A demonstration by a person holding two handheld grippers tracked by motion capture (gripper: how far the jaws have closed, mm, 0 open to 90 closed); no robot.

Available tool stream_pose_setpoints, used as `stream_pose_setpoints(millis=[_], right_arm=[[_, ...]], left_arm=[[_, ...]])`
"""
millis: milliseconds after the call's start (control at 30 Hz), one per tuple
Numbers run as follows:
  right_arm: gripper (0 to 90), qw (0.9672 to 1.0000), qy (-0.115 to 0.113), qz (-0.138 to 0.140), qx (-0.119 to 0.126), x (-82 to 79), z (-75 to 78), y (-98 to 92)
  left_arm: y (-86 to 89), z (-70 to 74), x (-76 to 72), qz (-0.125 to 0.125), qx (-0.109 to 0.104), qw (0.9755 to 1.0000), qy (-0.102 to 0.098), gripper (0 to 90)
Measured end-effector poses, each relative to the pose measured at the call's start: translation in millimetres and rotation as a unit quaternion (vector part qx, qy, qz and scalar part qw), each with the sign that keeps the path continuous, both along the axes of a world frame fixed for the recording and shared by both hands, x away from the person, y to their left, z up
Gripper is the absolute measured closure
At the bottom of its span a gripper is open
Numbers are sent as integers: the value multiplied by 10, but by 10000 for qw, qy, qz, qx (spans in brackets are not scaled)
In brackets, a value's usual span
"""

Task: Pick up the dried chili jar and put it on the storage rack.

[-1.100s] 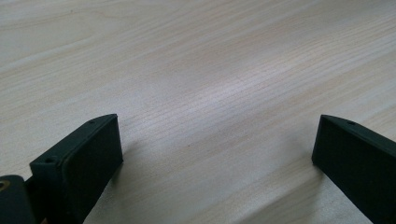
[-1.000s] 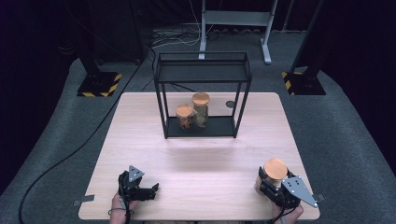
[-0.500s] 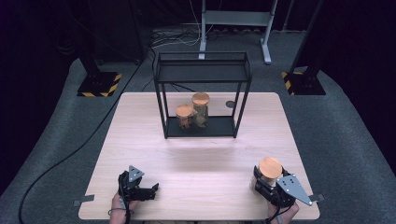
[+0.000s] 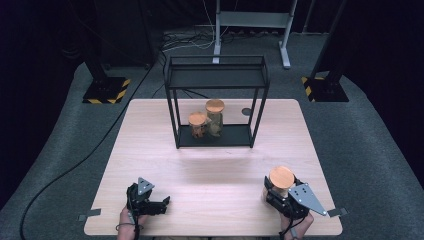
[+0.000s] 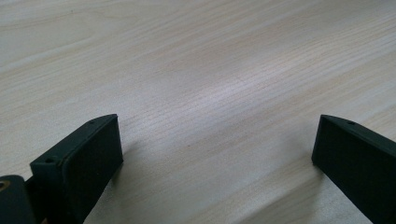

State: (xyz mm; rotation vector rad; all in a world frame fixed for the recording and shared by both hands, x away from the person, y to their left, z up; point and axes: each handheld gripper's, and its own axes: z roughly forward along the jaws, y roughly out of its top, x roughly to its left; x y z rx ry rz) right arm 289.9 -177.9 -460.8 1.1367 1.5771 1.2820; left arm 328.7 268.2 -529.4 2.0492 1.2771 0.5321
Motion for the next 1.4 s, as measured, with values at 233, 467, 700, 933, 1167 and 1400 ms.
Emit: stream_pose_setpoints(millis=[233,467,700,933,1167,1400], right_arm=[[244,9999,-28,125,-36,58,41,78],[244,9996,-35,257,-88,112,68,165],[244,9992,-35,371,-116,181,97,240],[244,9986,-29,497,-158,253,122,320],[244,9981,-54,597,-169,343,160,385],[244,9975,-53,683,-144,431,181,441]], left_arm=[[0,0,0,-1,0,10000,1,9],[0,0,0,3,-3,10000,-1,9],[0,0,0,-1,1,10000,0,9],[0,0,0,0,0,10000,-1,9],[0,0,0,0,1,10000,-1,9],[0,0,0,-1,1,10000,-1,9]])
